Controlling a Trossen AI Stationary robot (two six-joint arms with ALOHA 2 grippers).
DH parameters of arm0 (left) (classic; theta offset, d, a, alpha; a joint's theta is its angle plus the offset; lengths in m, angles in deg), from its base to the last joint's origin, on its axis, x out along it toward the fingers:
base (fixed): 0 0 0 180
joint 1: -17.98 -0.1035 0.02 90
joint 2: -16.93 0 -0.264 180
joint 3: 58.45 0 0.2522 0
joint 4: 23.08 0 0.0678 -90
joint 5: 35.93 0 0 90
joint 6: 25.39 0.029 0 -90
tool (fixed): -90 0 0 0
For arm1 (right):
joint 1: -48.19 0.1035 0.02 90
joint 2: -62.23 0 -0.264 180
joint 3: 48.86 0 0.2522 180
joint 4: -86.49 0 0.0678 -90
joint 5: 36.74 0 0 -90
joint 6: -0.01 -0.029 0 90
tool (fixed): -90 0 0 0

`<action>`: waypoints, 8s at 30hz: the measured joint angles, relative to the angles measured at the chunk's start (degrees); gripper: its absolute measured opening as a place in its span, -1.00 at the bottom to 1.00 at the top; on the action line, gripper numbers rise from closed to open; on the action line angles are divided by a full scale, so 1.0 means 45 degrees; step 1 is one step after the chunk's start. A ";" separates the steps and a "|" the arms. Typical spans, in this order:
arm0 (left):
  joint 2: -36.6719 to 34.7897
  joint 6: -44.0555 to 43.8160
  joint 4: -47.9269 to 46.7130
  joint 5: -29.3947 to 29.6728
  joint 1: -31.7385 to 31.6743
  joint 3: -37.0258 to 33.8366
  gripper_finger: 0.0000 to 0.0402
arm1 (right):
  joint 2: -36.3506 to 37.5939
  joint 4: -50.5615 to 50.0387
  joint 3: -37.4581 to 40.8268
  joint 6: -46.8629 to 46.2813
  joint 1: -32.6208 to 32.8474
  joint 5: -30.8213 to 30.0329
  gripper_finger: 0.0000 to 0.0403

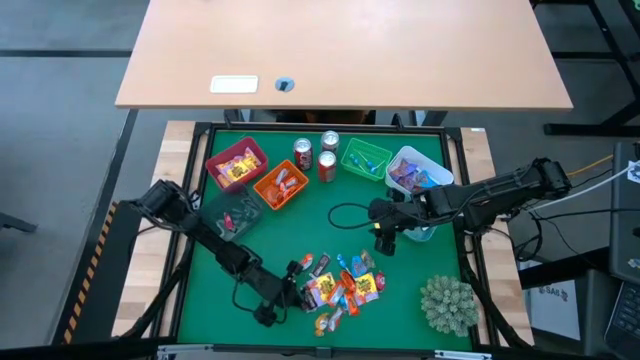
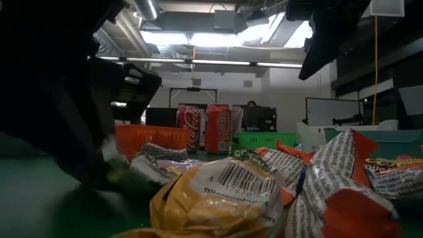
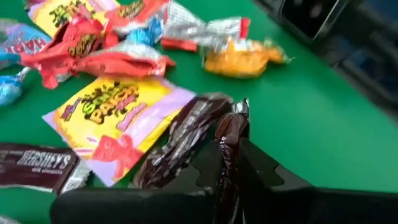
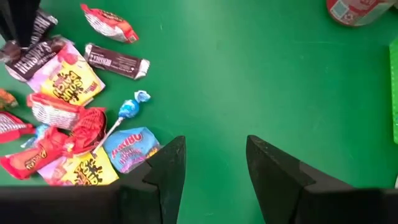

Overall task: Sort candy
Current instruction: Put the brown chocolate into the blue bin, then put the orange chocolate into the orange bin

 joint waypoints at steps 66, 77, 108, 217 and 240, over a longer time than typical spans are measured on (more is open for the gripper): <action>-0.1950 -0.0539 0.5568 0.2681 -0.4443 0.0024 -0.87 | 0.0000 0.4755 0.0000 0.6053 -0.0005 0.1568 -0.93; -0.1945 -0.0539 0.5568 0.2686 -0.4453 0.0024 -0.87 | 0.0000 0.4759 0.0000 0.5916 -0.0005 0.1568 -0.98; -0.1950 -0.1559 0.5155 0.2691 -0.4457 0.0034 -0.24 | 0.1674 -0.6834 0.0000 0.0985 -0.0005 -0.1390 -1.00; -0.0891 -0.7436 -0.3418 0.3916 -0.1878 0.0029 -0.99 | 0.1642 0.1627 0.0005 0.1282 0.0000 0.0344 -0.31; -0.0896 -0.7422 -0.2297 0.3985 -0.2026 0.0029 -0.94 | 0.0735 0.1613 0.0005 0.1296 0.0000 0.1112 -0.31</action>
